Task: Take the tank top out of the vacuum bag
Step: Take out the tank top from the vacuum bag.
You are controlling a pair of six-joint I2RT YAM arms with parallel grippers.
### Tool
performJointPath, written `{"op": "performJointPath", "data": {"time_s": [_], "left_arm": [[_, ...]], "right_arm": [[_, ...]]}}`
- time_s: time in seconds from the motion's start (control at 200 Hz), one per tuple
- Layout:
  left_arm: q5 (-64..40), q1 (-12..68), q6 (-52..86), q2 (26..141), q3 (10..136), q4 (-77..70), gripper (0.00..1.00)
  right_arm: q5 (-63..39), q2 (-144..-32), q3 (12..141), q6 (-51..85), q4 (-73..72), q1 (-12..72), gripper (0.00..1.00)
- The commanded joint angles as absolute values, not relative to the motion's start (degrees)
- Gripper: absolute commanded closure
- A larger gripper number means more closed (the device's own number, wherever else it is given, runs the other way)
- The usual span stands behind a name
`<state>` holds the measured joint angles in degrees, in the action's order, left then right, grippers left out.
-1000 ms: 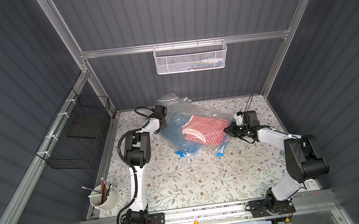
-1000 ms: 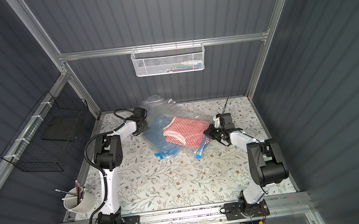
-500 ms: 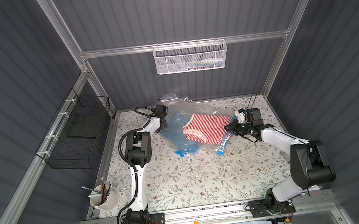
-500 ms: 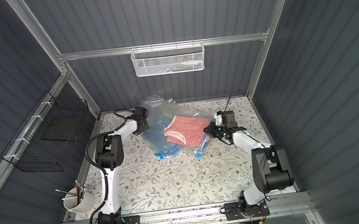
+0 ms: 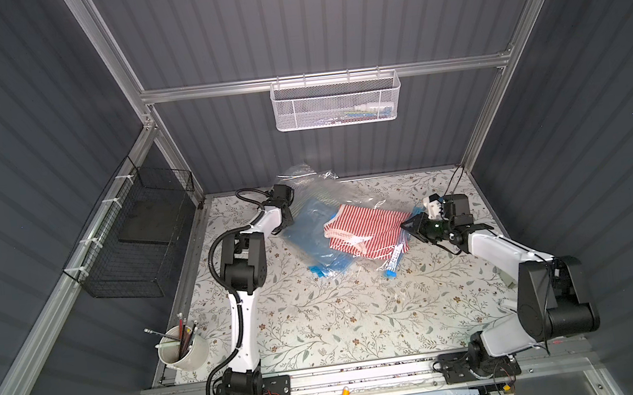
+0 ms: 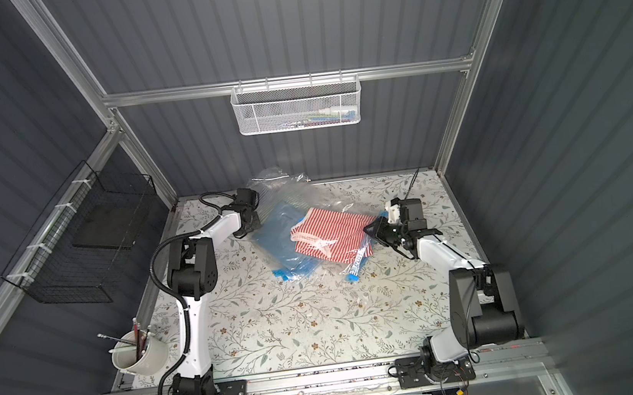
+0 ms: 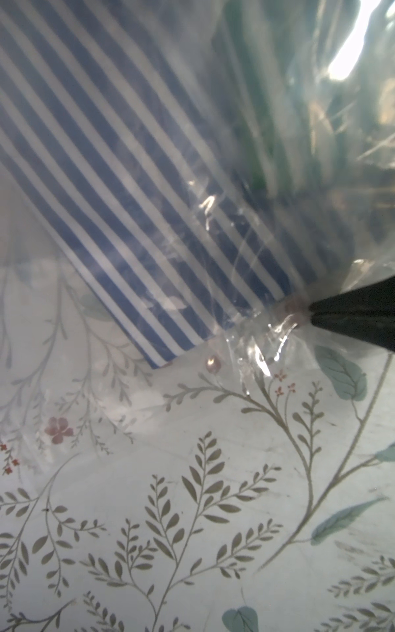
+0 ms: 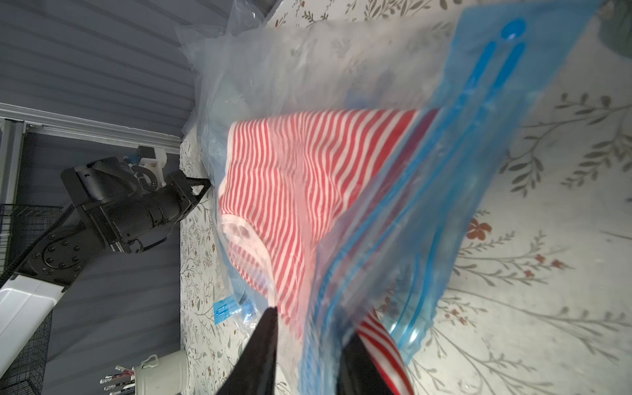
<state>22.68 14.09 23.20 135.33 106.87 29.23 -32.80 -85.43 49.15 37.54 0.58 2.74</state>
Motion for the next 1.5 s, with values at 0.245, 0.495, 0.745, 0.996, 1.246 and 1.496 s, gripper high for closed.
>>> {"op": "performJointPath", "data": {"time_s": [0.245, 0.495, 0.745, 0.996, 1.246, 1.496], "left_arm": [[21.4, 12.8, 23.8, 139.4, 102.7, 36.3, 1.00], [19.3, 16.7, 18.5, 129.5, 92.7, 26.9, 1.00], [20.1, 25.0, 14.9, 115.2, 87.3, 23.4, 0.06], [13.8, 31.1, 12.8, 105.0, 81.5, 16.8, 0.00], [-1.2, 39.3, 10.0, 106.3, 73.6, 2.0, 0.00], [-6.0, 43.5, 14.0, 109.6, 73.7, -7.3, 0.00]], "right_arm": [[-33.1, -83.7, 44.7, 38.0, -3.9, 2.6, 0.59], [-33.9, -83.7, 43.9, 37.1, -4.4, 2.6, 0.70], [-35.2, -86.1, 45.8, 37.7, -4.9, 2.6, 1.00], [-37.1, -87.2, 46.7, 38.7, -5.8, 2.9, 1.00], [-40.0, -88.0, 46.8, 40.9, -8.5, 2.9, 1.00], [-40.7, -88.3, 47.2, 41.1, -8.5, 3.1, 1.00]]}}
